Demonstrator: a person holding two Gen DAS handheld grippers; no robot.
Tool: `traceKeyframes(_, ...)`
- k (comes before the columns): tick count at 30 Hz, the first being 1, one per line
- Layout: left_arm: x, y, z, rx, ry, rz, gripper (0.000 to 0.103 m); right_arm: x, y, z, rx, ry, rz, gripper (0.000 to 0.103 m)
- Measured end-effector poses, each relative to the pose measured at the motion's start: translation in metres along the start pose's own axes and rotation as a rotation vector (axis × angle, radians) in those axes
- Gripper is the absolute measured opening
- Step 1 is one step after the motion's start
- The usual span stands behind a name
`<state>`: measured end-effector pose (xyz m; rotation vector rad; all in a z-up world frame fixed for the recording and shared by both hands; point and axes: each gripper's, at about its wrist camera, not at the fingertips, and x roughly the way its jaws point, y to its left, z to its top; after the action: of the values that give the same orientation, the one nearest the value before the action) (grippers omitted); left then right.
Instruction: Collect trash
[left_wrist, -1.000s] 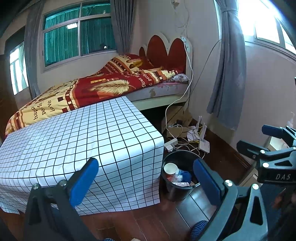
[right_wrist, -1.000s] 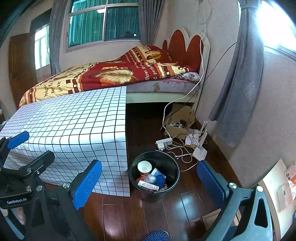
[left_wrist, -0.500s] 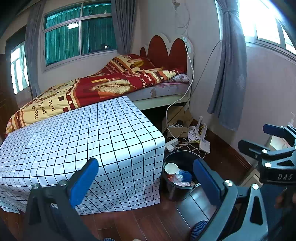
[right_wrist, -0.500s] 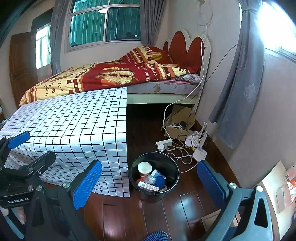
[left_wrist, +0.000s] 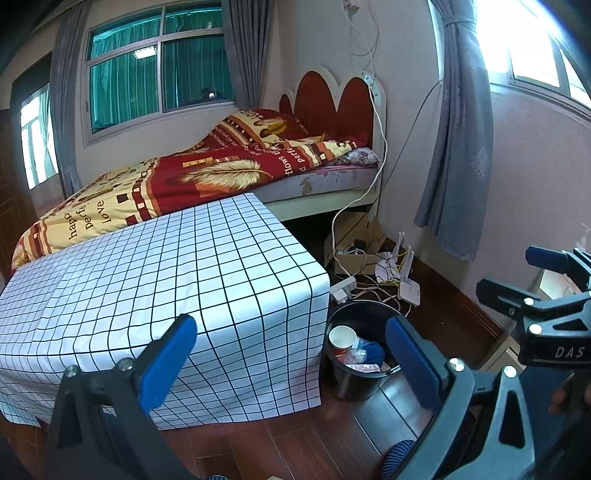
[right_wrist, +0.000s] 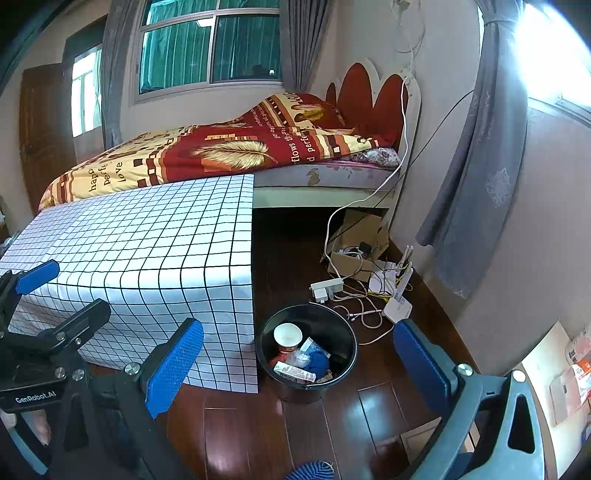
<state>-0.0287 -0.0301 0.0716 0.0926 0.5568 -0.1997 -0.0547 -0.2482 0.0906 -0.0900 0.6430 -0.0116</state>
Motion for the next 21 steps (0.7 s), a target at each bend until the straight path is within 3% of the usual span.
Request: traceKeyframes(21, 0.0001, 0.0019, 0.0012, 0.004, 0.003, -0.005, 0.103, 0.003, 0.0, 0.0016, -0.01, 0.004, 0.0, 0.103)
